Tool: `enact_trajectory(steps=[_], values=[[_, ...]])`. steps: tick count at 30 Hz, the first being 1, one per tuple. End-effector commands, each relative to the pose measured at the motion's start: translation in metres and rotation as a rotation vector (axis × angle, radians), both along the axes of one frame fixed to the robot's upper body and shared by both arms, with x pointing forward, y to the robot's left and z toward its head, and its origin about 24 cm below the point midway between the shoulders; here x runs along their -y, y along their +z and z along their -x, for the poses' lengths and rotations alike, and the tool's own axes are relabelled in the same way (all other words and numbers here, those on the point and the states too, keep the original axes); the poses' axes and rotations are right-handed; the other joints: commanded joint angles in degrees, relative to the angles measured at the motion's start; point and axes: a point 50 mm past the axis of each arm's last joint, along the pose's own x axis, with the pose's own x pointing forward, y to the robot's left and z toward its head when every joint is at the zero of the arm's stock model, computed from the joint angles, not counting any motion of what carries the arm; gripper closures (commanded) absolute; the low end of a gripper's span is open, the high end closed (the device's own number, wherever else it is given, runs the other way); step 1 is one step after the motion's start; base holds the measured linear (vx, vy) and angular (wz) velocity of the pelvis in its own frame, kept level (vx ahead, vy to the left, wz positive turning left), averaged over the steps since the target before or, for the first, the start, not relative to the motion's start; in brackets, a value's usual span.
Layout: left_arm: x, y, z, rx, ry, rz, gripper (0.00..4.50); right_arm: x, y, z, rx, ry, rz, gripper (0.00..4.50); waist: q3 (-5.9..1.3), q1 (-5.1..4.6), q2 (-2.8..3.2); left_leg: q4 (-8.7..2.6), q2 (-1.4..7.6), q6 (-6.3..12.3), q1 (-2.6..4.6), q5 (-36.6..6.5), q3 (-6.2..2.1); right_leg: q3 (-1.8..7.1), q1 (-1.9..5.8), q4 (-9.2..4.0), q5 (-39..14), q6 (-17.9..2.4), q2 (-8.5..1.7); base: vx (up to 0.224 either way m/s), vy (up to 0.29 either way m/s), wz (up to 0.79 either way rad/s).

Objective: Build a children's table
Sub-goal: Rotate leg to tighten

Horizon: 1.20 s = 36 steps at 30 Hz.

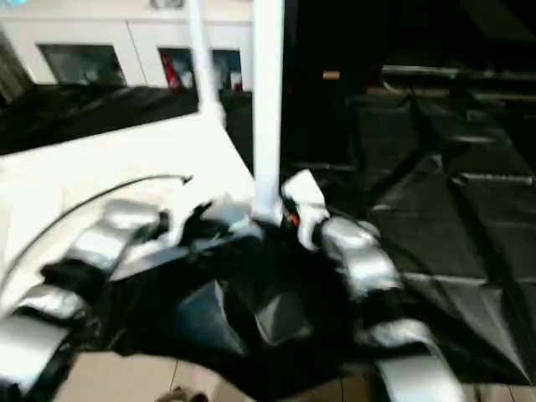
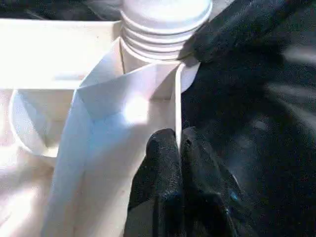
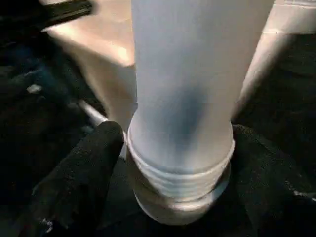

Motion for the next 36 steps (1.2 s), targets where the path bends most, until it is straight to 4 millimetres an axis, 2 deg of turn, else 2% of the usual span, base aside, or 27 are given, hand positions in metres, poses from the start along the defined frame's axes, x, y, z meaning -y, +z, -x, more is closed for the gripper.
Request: enact_trajectory(steps=[1, 8, 13, 14, 15, 18, 21, 22, 23, 24, 25, 26, 28, 29, 31, 33, 34, 36], values=[[0.017, 0.005, 0.008, 0.001, -0.145, 0.027, 4.5, -0.022, -0.005, 0.015, -0.057, 0.207, 0.003, 0.87, -4.1, 0.24, -0.13, -3.91, 1.65, 3.0, 1.21, -13.5, -0.4, 2.14, 2.85, -3.74, -5.4, -15.7, -3.09, 0.0, 0.0, 0.0], [0.005, 0.004, 0.012, -0.011, -0.176, -0.004, 4.5, -0.015, 0.0, 0.019, -0.078, 0.267, 0.004, 0.87, -4.02, 0.69, -0.55, -3.96, 1.58, 2.5, 1.19, -13.2, -0.27, 2.23, 2.65, -3.77, -6.5, -15.1, -3.21, 0.0, 0.0, 0.0], [0.003, 0.005, 0.011, -0.009, -0.159, -0.001, 4.5, -0.018, -0.001, 0.02, -0.089, 0.283, -0.003, 1.29, -4.28, 0.76, -0.52, -3.7, 1.49, 3.13, 1.04, -10.5, -0.25, 2.2, 2.74, -3.39, -3.6, -15.1, -3.15, 0.0, 0.0, 0.0], [0.003, 0.005, 0.011, -0.009, -0.155, 0.0, 4.5, -0.019, 0.0, 0.02, -0.091, 0.279, -0.013, 1.37, -4.26, 0.76, -0.88, -3.67, 1.45, 3.4, 0.97, -10.0, -0.19, 2.17, 2.77, -3.38, -3.2, -15.2, -3.09, 0.0, 0.0, 0.0], [0.003, 0.005, 0.011, -0.009, -0.145, 0.005, 4.5, -0.021, -0.001, 0.02, -0.094, 0.27, -0.024, 1.44, -4.26, 0.83, -0.69, -3.64, 1.46, 3.55, 1.02, -9.9, -0.18, 2.18, 2.72, -3.34, -3.4, -15.3, -3.14, 0.0, 0.0, 0.0], [0.005, 0.005, 0.009, -0.004, -0.125, 0.012, 4.5, -0.024, -0.002, 0.019, -0.089, 0.243, -0.038, 1.63, -4.15, 0.81, -0.65, -3.73, 1.48, 3.23, 1.05, -10.8, -0.21, 2.18, 2.63, -3.58, -5.6, -14.9, -3.2, 0.0, 0.0, 0.0], [0.011, 0.006, 0.0, 0.011, -0.006, 0.027, 4.5, -0.031, -0.009, 0.003, -0.079, -0.027, -0.06, 1.76, -3.95, 0.39, -0.54, -3.99, 1.42, 1.66, 1.22, -12.5, -0.29, 2.29, 2.31, -3.89, -8.8, -14.4, -3.26, 0.0, 0.0, 0.0], [0.012, 0.006, -0.002, 0.018, 0.018, 0.027, 4.5, -0.032, -0.01, 0.0, -0.077, -0.073, -0.064, 1.77, -3.8, 0.1, -0.68, -4.13, 1.33, 1.14, 1.11, -13.2, -0.31, 2.32, 2.35, -4.0, -10.1, -14.1, -3.3, 0.0, 0.0, 0.0], [0.018, 0.009, -0.012, 0.035, 0.138, 0.036, 4.5, -0.038, -0.013, -0.01, -0.084, -0.239, -0.085, 1.77, -3.71, -0.2, -0.59, -4.26, 1.26, 0.19, 1.35, -14.9, -0.39, 2.31, 2.22, -4.35, -13.1, -13.5, -3.33, 0.0, 0.0, 0.0], [0.018, 0.009, -0.012, 0.035, 0.138, 0.036, 4.5, -0.038, -0.013, -0.01, -0.084, -0.239, -0.085, 1.79, -3.61, -0.65, -0.48, -4.35, 1.17, -0.95, 1.48, -16.0, -0.46, 2.37, 2.1, -4.51, -15.6, -13.0, -3.39, 0.0, 0.0, 0.0], [0.02, 0.01, -0.015, 0.038, 0.167, 0.042, 4.5, -0.04, -0.014, -0.012, -0.087, -0.273, -0.089, 1.79, -3.74, -0.64, -0.64, -4.35, 1.13, -1.17, 1.46, -16.1, -0.6, 2.29, 2.33, -4.59, -16.4, -12.5, -3.45, 0.0, 0.0, 0.0], [0.024, 0.012, -0.02, 0.05, 0.23, 0.049, 4.5, -0.045, -0.014, -0.016, -0.091, -0.344, -0.102, 1.79, -3.76, -0.51, -0.7, -4.34, 1.16, -0.89, 1.41, -15.4, -0.54, 2.37, 2.31, -4.7, -16.0, -11.9, -3.44, 0.0, 0.0, 0.0], [0.026, 0.013, -0.022, 0.05, 0.262, 0.052, 4.5, -0.048, -0.014, -0.017, -0.096, -0.373, -0.11, 1.8, -4.04, -0.58, -0.6, -4.14, 1.08, -0.4, 1.26, -13.2, -0.46, 2.38, 2.39, -4.36, -11.9, -12.3, -3.23, 0.0, 0.0, 0.0], [0.033, 0.017, -0.028, 0.066, 0.33, 0.064, 4.5, -0.056, -0.013, -0.021, -0.092, -0.434, -0.11, 1.8, -4.2, -0.45, -0.66, -3.87, 0.96, 0.61, 1.04, -11.0, -0.34, 2.36, 2.51, -3.98, -7.5, -13.0, -3.07, 0.0, 0.0, 0.0], [0.039, 0.02, -0.031, 0.083, 0.372, 0.074, 4.5, -0.062, -0.013, -0.023, -0.083, -0.472, -0.1, 1.8, -4.32, -0.42, -0.51, -3.79, 0.97, 0.71, 1.11, -10.0, -0.33, 2.3, 2.41, -3.77, -5.5, -13.6, -3.06, 0.0, 0.0, 0.0], [0.045, 0.02, -0.032, 0.09, 0.378, 0.079, 4.5, -0.068, -0.012, -0.024, -0.075, -0.474, -0.109, 1.8, -4.35, -0.32, -0.69, -3.67, 0.91, 1.41, 0.96, -9.4, -0.27, 2.2, 2.64, -3.61, -3.5, -14.1, -3.02, 0.0, 0.0, 0.0], [0.047, 0.02, -0.031, 0.092, 0.37, 0.081, 4.5, -0.071, -0.011, -0.024, -0.089, -0.461, -0.132, 1.45, -4.43, -0.24, -0.68, -3.65, 0.87, 1.69, 0.93, -9.2, -0.29, 2.17, 2.74, -3.58, -3.1, -14.2, -3.07, 0.0, 0.0, 0.0], [0.048, 0.02, -0.03, 0.105, 0.343, 0.079, 4.5, -0.074, -0.01, -0.023, -0.089, -0.445, -0.139, 1.1, -4.5, -0.16, -0.66, -3.58, 0.94, 2.89, 0.95, -8.1, -0.28, 2.11, 2.83, -3.41, -1.0, -14.4, -2.98, 0.0, 0.0, 0.0]])
